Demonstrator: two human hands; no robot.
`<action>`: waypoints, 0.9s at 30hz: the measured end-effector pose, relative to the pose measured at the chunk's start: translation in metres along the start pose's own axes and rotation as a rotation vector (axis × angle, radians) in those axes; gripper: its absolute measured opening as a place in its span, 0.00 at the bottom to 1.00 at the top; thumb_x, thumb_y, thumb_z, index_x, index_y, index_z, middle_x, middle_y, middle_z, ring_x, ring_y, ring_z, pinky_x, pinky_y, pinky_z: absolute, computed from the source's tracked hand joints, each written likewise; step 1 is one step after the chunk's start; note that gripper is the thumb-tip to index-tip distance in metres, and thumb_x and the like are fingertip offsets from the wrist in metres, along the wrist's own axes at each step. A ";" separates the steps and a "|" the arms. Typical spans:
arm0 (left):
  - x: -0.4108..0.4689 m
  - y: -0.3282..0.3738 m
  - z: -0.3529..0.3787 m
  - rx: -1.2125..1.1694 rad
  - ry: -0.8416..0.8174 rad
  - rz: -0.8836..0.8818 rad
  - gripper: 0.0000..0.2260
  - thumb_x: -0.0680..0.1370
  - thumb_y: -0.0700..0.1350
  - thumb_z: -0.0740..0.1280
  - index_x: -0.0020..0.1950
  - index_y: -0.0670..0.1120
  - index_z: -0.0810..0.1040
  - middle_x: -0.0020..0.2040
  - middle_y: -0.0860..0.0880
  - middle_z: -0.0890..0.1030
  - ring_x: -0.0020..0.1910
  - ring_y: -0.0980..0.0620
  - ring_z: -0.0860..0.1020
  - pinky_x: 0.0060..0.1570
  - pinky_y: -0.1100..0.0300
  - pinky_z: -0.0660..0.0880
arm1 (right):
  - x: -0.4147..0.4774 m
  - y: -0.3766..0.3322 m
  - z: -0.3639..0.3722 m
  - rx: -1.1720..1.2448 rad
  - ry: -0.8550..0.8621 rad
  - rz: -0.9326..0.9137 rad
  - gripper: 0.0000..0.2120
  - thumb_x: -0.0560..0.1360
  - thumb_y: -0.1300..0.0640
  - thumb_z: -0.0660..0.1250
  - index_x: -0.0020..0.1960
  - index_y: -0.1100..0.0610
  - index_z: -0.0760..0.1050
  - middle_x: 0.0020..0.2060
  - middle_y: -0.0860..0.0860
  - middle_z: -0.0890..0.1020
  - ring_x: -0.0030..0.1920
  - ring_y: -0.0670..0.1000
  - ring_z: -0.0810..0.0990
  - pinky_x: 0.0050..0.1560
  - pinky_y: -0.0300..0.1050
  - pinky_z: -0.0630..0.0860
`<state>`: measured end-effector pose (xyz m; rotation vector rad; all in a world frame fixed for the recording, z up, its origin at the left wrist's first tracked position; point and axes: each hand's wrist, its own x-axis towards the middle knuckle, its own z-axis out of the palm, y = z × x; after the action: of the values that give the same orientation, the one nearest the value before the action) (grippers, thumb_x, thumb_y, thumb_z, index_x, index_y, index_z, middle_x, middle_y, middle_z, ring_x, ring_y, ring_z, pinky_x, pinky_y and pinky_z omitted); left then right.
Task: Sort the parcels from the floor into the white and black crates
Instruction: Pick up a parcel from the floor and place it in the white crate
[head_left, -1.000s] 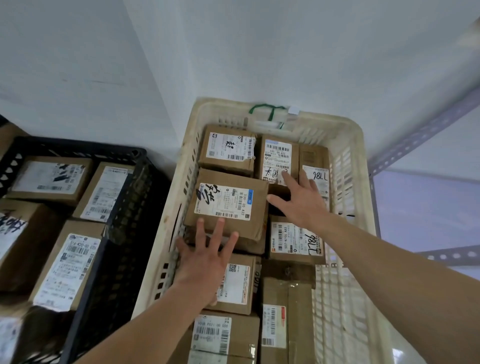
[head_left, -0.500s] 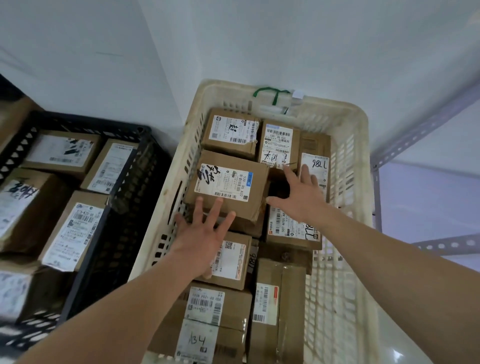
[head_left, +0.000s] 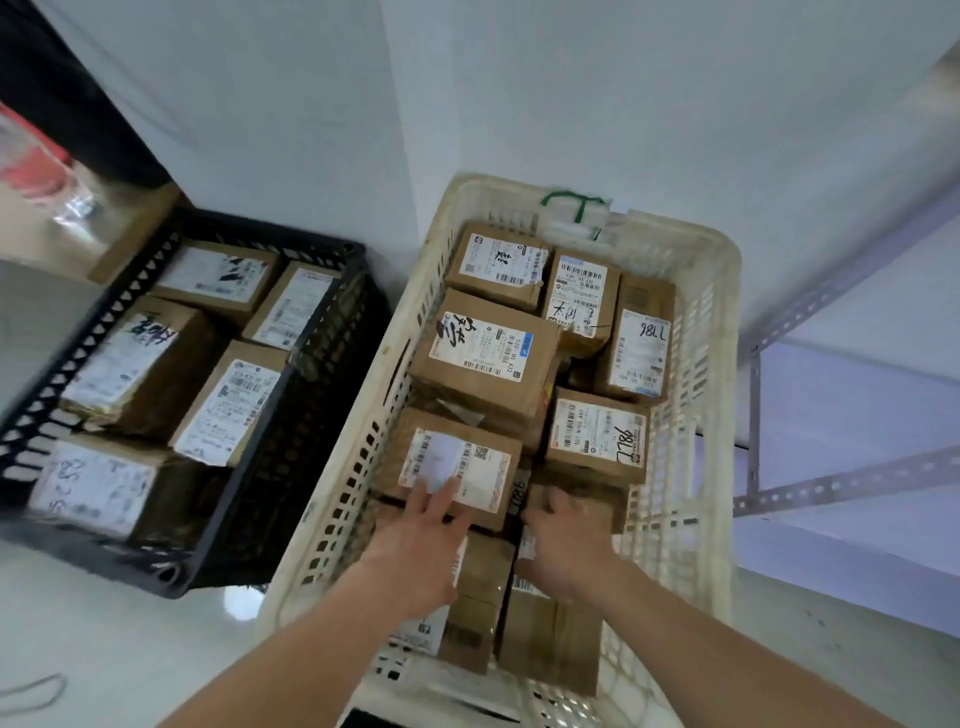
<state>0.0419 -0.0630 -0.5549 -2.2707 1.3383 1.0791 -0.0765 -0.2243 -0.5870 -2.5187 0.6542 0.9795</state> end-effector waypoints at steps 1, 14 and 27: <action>-0.002 -0.002 -0.002 -0.015 0.015 0.002 0.38 0.78 0.55 0.69 0.82 0.52 0.51 0.82 0.48 0.35 0.81 0.38 0.39 0.73 0.34 0.61 | 0.000 0.000 -0.003 0.014 -0.012 0.002 0.30 0.76 0.40 0.69 0.75 0.49 0.70 0.73 0.55 0.67 0.72 0.60 0.69 0.67 0.54 0.71; -0.065 -0.158 -0.028 -0.221 0.890 0.155 0.20 0.75 0.51 0.68 0.66 0.49 0.76 0.68 0.47 0.74 0.72 0.43 0.69 0.64 0.44 0.75 | 0.024 -0.149 -0.112 0.368 0.805 -0.172 0.05 0.78 0.51 0.68 0.50 0.51 0.79 0.47 0.44 0.74 0.43 0.47 0.75 0.38 0.44 0.75; -0.085 -0.362 0.001 -0.458 0.275 -0.456 0.58 0.66 0.63 0.77 0.80 0.61 0.36 0.78 0.53 0.26 0.79 0.34 0.35 0.66 0.29 0.68 | 0.107 -0.349 -0.146 -0.342 0.142 -0.264 0.51 0.72 0.32 0.70 0.83 0.44 0.44 0.83 0.58 0.45 0.82 0.65 0.42 0.79 0.68 0.43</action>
<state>0.3222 0.1811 -0.5362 -2.9495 0.6224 1.0092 0.2590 -0.0359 -0.5042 -2.8977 0.1915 0.8832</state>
